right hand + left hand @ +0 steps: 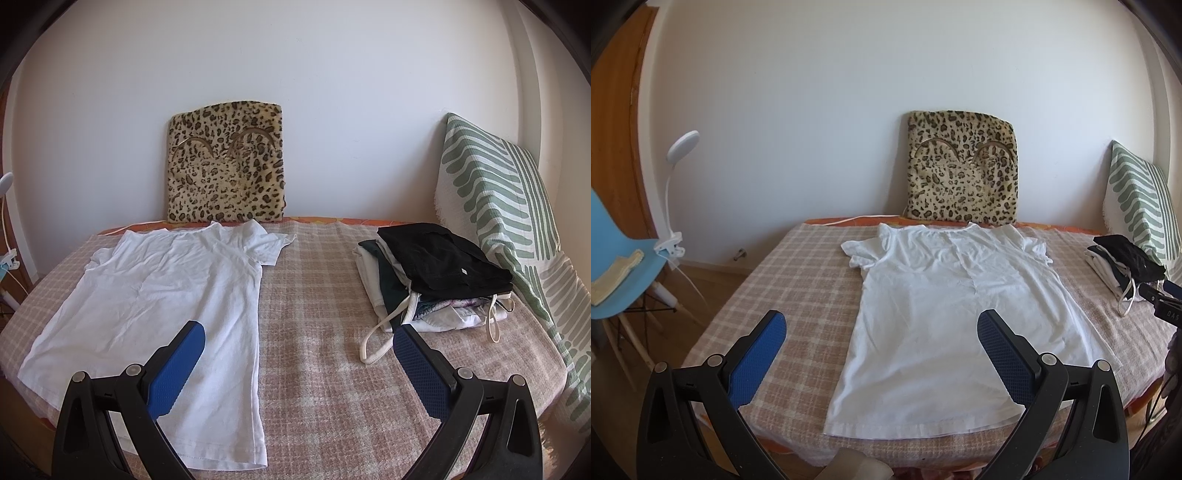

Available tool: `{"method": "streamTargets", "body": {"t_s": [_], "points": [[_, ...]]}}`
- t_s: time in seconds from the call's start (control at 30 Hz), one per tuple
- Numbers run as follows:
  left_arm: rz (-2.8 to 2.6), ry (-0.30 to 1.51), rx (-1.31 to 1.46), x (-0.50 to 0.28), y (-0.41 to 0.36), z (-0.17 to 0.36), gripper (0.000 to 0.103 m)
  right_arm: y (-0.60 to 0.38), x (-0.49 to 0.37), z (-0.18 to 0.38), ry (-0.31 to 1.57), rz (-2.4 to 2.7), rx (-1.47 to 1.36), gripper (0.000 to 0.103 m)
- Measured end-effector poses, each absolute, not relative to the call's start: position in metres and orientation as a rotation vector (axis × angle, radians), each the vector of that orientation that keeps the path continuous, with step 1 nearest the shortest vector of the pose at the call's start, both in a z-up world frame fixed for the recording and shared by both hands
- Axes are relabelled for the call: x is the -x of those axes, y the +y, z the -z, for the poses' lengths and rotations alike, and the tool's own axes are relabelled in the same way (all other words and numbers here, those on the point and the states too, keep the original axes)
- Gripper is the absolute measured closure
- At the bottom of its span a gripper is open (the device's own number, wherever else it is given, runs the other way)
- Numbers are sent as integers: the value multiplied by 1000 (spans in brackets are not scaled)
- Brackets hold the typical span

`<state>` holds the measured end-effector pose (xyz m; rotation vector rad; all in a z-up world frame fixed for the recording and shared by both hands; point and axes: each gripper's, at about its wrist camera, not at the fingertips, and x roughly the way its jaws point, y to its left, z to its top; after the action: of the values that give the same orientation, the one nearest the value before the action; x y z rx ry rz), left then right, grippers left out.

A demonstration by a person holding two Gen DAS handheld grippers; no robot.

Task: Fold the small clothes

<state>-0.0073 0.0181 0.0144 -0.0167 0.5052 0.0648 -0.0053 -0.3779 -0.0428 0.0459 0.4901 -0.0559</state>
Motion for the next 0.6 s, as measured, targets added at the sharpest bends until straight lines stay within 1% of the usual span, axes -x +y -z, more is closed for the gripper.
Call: {"method": "streamTargets", "body": {"t_s": [0.27, 0.43, 0.6], "points": [[-75, 587, 47, 0, 39, 1, 0, -363, -6, 29, 494, -12, -87, 0], [-52, 701, 98, -14, 60, 21, 0, -341, -16, 13, 478, -74, -68, 0], [-48, 761, 96, -22, 74, 37, 1, -314, -36, 3, 492, -155, -75, 0]]}}
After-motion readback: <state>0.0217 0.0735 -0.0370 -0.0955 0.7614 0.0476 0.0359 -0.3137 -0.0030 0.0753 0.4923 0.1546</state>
